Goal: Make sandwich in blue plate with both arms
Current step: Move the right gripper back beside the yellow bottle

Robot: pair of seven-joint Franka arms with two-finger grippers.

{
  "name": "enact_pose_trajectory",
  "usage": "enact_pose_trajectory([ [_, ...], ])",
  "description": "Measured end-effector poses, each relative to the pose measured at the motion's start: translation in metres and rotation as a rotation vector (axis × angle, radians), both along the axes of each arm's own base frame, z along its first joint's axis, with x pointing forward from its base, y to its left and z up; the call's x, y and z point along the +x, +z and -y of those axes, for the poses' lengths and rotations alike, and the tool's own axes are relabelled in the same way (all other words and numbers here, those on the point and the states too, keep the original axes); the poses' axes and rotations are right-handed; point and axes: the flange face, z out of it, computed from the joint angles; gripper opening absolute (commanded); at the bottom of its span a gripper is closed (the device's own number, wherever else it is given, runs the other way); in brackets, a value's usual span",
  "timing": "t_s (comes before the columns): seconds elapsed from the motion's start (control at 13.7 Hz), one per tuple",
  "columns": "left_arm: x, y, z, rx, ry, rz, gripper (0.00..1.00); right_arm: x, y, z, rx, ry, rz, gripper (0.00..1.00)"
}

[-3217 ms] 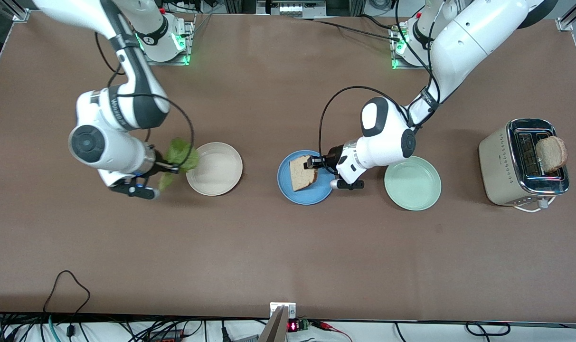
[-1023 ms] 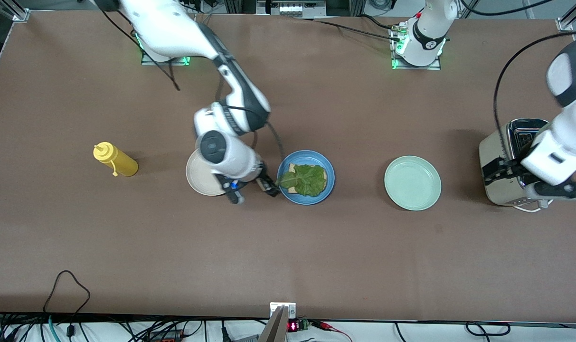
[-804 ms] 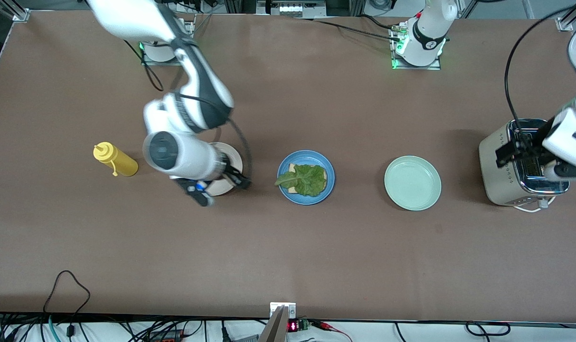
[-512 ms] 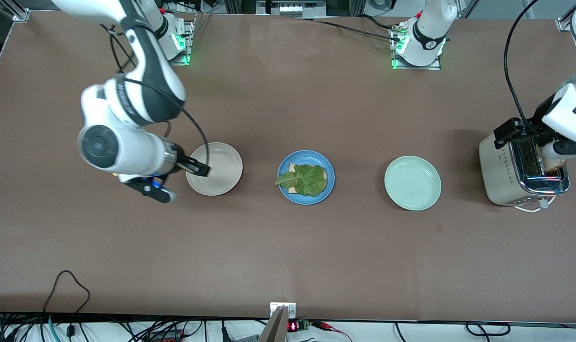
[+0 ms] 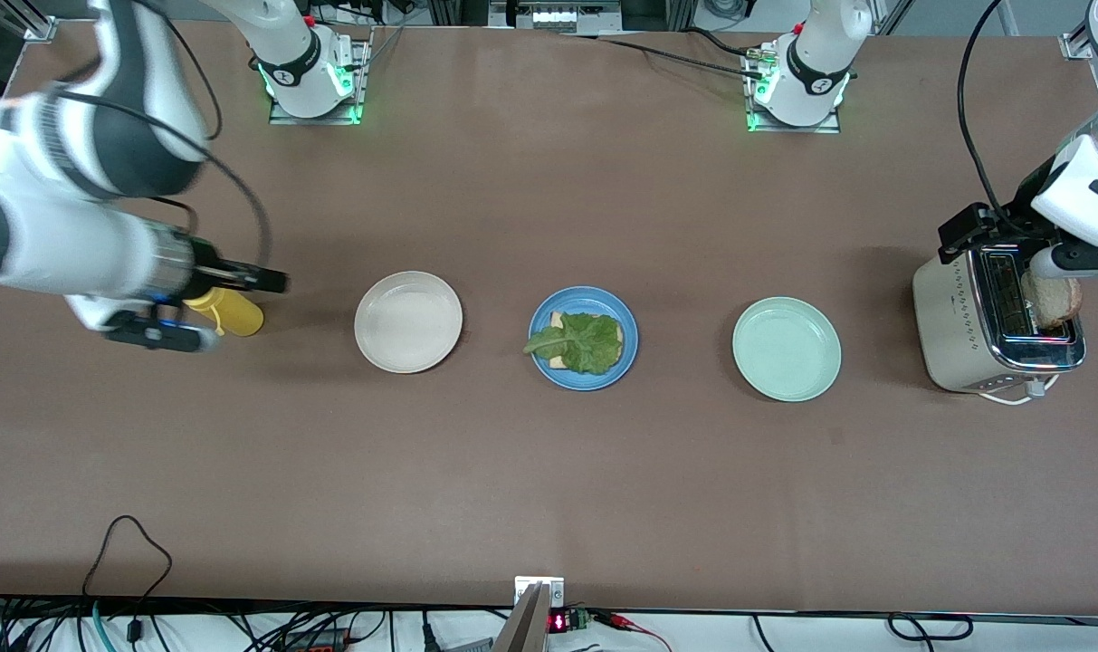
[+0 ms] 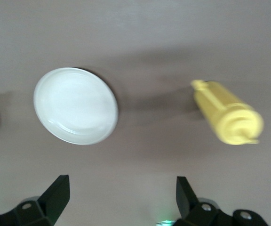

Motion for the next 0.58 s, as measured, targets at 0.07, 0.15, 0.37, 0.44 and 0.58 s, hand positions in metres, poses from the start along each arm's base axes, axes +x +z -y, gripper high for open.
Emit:
enact_pose_trajectory([
  [0.07,-0.002,-0.001,0.0,0.0,0.0,-0.009,1.0,-0.002,0.006,0.025,0.004,0.006,0.0,1.0],
  [0.15,-0.003,-0.002,0.0,0.0,0.001,-0.017,1.0,-0.004,0.011,0.046,-0.01,0.009,0.005,1.0],
  [0.37,-0.004,-0.004,0.0,0.001,0.001,-0.024,1.0,-0.006,0.029,0.063,-0.083,0.026,0.039,1.0],
  [0.44,-0.005,-0.004,0.0,0.001,0.001,-0.026,1.0,-0.005,0.038,0.064,-0.088,0.032,0.057,1.0],
  [0.58,-0.005,-0.004,0.0,0.001,0.001,-0.027,1.0,-0.001,0.053,0.068,-0.086,0.041,0.091,1.0],
])
